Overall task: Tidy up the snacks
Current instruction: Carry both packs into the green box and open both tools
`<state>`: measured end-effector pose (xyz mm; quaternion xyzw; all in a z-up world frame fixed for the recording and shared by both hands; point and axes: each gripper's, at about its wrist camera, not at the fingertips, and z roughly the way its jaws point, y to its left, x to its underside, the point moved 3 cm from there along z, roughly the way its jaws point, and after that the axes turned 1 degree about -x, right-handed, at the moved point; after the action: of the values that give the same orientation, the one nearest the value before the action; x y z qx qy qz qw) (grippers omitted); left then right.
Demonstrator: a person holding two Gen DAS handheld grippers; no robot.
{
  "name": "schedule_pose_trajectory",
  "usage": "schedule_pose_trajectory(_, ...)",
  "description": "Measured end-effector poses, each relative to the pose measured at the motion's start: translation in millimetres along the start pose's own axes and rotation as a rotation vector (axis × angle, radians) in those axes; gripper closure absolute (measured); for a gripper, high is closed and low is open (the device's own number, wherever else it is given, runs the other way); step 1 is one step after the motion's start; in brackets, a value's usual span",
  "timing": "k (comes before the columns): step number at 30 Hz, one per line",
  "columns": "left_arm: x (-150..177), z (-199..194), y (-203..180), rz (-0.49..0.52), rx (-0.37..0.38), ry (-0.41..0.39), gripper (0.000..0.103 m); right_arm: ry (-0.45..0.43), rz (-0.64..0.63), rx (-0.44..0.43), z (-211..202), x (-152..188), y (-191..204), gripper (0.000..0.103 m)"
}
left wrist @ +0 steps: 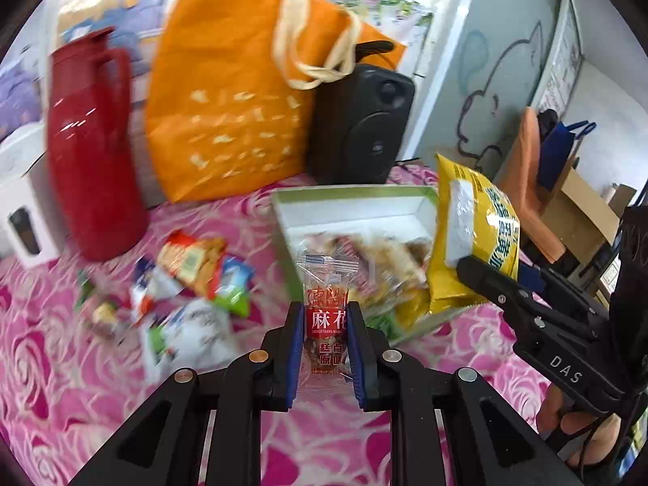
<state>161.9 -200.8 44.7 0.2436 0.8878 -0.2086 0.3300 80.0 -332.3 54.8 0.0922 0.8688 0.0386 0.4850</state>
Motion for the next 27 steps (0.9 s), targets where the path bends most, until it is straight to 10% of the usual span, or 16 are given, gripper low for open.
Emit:
schedule_pose_trajectory(10, -43.3, 75.5, -60.3, 0.047, 0.095, 0.069, 0.083, 0.047, 0.086, 0.195, 16.9, 1.9, -107.4, 0.055)
schedule_pose_trajectory(21, -60.3, 136.7, -73.8, 0.053, 0.090, 0.107, 0.081, 0.086, 0.021, 0.070, 80.9, -4.5, -124.7, 0.053)
schedule_pose_trajectory(24, -55.8, 141.3, -67.0, 0.049, 0.072, 0.115, 0.048, 0.087, -0.068, 0.111, 88.0, -1.3, -117.1, 0.011)
schedule_pose_trajectory(27, -54.1, 136.6, -60.2, 0.042, 0.026, 0.067, 0.024, 0.044, -0.134, 0.142, 79.7, -0.7, -111.5, 0.007)
